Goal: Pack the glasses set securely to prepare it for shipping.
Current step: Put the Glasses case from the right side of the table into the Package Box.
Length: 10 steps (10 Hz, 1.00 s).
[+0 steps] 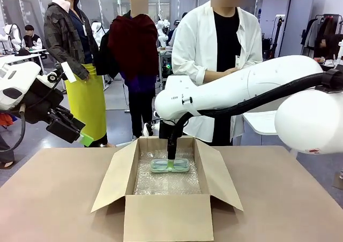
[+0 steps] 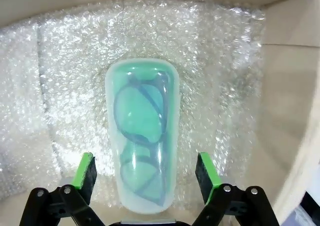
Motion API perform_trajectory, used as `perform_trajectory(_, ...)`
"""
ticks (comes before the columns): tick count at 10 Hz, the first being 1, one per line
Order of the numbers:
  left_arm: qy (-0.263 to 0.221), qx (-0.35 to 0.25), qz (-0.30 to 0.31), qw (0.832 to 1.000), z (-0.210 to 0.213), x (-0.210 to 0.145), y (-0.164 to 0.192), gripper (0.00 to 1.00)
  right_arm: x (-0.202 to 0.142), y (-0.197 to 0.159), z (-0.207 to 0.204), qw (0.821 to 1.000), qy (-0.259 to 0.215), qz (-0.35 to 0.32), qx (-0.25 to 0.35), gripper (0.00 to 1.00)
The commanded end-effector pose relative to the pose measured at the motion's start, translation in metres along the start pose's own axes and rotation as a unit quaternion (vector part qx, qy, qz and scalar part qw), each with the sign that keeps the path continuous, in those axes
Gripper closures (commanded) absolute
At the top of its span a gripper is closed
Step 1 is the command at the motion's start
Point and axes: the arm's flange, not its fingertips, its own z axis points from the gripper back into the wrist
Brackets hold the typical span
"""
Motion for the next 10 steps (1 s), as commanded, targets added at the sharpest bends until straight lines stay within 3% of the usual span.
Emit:
perform_trajectory(1, -0.005, -0.008, -0.001, 1.000, 0.001, -0.001, 0.000, 0.00, -0.022, 0.039, 0.065, 0.999, -0.019, -0.038, 0.023, 0.00)
perform_trajectory(5, -0.005, -0.008, -0.001, 1.000, 0.001, -0.001, 0.000, 0.00, -0.108, 0.079, 0.121, 0.980, -0.114, -0.162, -0.032, 0.00)
perform_trajectory(8, -0.005, -0.008, -0.001, 1.000, 0.001, -0.001, 0.000, 0.00, -0.181, 0.138, 0.139, 0.939, -0.176, -0.277, -0.102, 0.00)
perform_trajectory(10, -0.005, -0.008, -0.001, 1.000, 0.001, -0.001, 0.000, 0.00, -0.227, 0.180, 0.148, 0.904, -0.171, -0.369, -0.131, 0.00)
